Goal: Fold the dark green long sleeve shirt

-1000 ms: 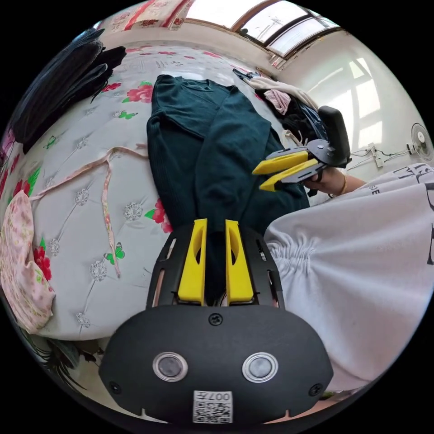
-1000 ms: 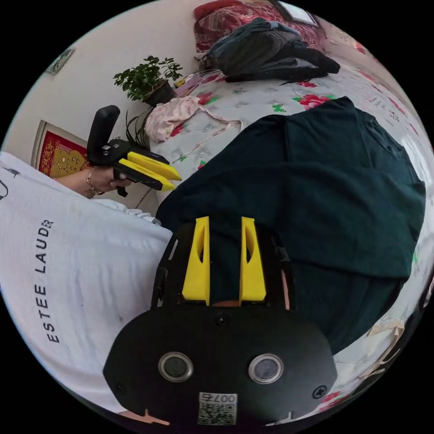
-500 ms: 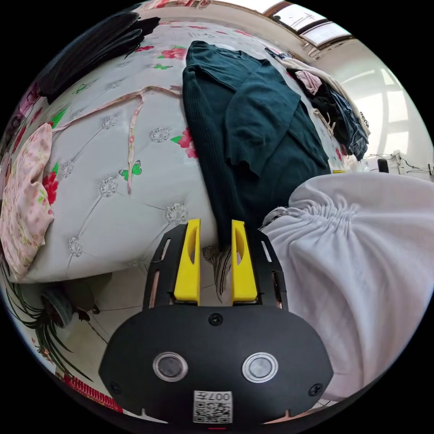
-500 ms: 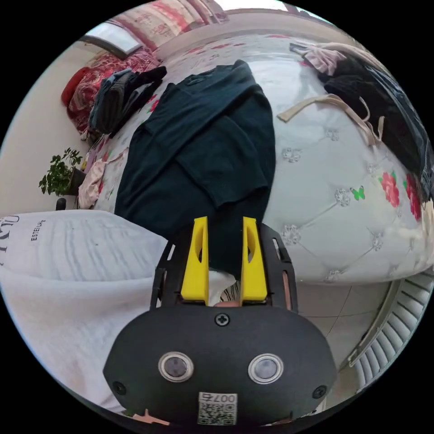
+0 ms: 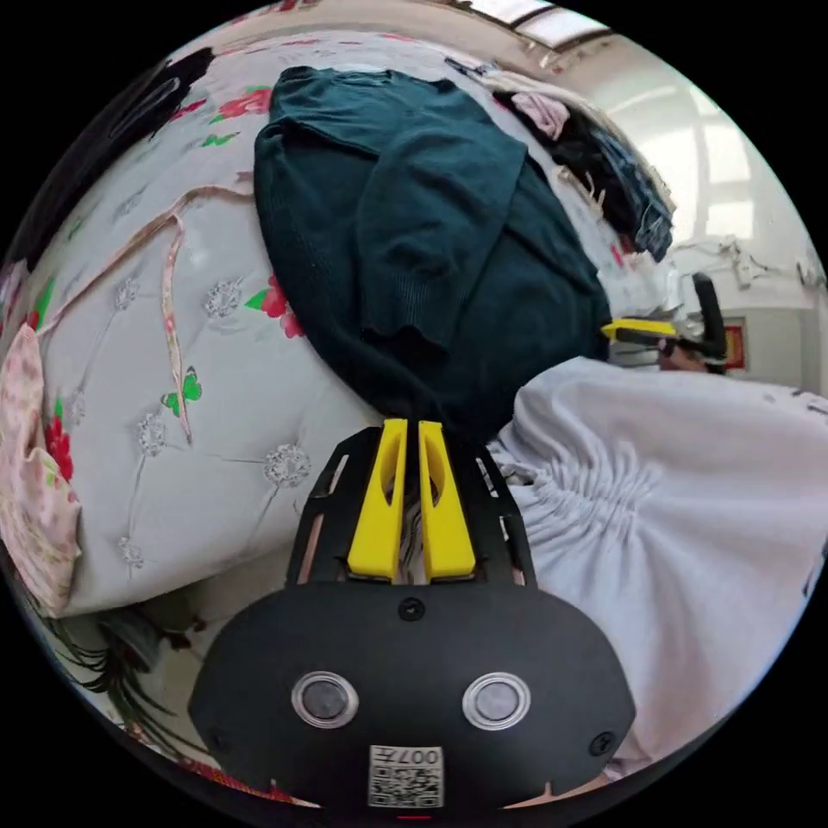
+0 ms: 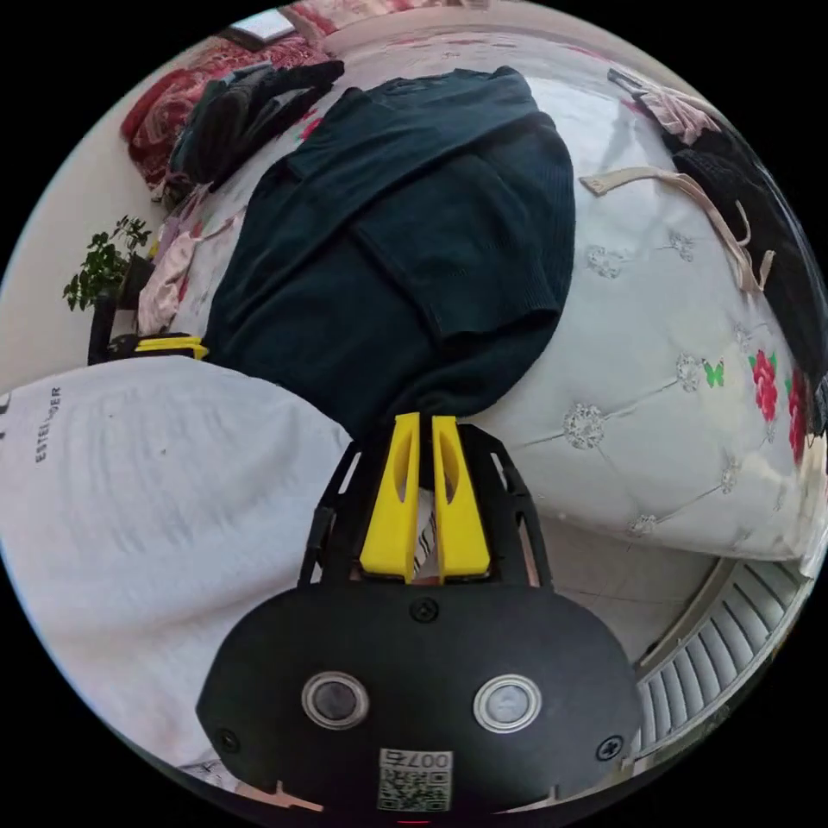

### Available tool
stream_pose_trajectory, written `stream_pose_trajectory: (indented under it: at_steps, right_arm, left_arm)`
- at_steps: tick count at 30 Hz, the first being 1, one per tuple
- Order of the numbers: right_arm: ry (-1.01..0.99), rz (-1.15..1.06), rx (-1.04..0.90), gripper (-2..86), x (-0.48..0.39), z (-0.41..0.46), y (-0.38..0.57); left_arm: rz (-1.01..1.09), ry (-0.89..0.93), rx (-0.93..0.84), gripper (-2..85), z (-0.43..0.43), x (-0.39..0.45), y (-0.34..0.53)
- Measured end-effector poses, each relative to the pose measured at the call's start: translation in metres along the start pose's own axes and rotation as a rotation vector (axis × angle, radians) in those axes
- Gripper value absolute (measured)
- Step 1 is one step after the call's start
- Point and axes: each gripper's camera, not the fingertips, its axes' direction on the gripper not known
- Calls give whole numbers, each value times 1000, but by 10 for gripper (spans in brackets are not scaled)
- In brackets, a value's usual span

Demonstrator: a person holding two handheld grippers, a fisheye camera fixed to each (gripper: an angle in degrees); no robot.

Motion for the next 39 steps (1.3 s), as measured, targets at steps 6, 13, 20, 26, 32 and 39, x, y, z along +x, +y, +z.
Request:
stream_pose_trajectory:
  at_steps: [6, 13, 20, 26, 32, 39]
  right_arm:
    - [-375, 58, 415, 8, 57, -92, -44]
    - [-311, 341, 519, 43, 110, -104, -94]
    - [-120, 332, 330, 80, 118, -57, -51]
    - [-13, 297, 179, 89, 113, -28, -66]
    - [-6, 146, 23, 57, 108, -28, -85]
    - [-316, 212, 89, 41, 136, -65, -15]
  left_arm:
    - [-254, 353, 384, 7, -86, -85, -67]
    - [-374, 232, 564, 53, -117, -108, -118]
    - [-290, -57, 269, 95, -56, -91, -87]
    - [-177, -292, 81, 102, -13, -68, -93]
    - [-5, -328, -17, 42, -9, -59, -104]
    - [-12, 148, 20, 32, -71, -87, -24]
